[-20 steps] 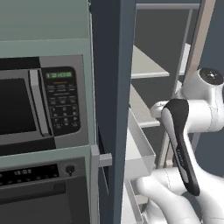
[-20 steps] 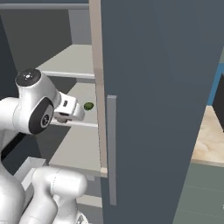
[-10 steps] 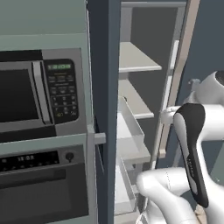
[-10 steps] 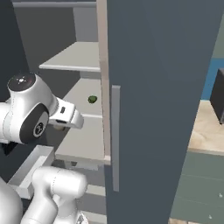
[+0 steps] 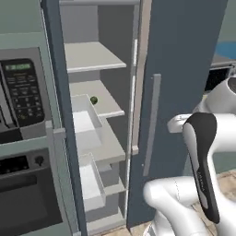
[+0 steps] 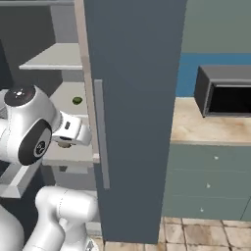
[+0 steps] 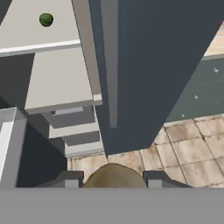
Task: Take the avocado and garlic out of the freezer and place them in the tupperware container on the counter. Then put the tupperware containing the vegetables back in the freezer.
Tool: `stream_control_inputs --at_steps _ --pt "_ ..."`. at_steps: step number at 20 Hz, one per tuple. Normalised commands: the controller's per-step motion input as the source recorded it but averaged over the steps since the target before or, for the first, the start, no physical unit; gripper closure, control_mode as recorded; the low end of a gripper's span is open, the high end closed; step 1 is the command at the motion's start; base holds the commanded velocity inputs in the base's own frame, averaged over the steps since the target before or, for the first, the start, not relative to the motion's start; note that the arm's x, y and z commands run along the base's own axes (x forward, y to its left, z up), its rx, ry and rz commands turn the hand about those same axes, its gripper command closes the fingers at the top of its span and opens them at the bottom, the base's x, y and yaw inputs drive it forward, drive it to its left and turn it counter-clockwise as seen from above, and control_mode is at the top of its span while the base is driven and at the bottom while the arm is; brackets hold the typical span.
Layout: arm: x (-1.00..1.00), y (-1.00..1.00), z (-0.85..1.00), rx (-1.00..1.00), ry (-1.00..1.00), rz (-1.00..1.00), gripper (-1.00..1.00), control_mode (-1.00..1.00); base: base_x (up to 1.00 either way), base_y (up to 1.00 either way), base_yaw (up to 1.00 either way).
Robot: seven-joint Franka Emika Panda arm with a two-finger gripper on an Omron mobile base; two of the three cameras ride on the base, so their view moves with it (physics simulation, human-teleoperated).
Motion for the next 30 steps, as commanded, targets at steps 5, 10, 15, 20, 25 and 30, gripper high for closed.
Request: stream_control_inputs --at_steps 5,10,15,20,25,30 --pt "0.00 0.00 0.00 0.00 0.00 0.00 1.00 1.00 0.04 -0.86 -0.53" --pt "0.00 0.00 0.00 0.00 0.00 0.00 1.00 1.00 0.13 -0.88 -0.52" --pt "0.00 0.00 0.00 0.00 0.00 0.00 1.00 1.00 0.41 -0.88 -0.41" --pt "0.00 0.00 0.00 0.00 0.00 0.00 1.00 1.00 0.72 -0.89 -0.15" --pt "0.00 0.00 0.00 0.00 0.00 0.00 1.00 1.00 0.91 -0.88 0.09" --pt "0.00 0.00 0.00 0.00 0.00 0.00 1.00 1.00 0.92 -0.94 0.30"
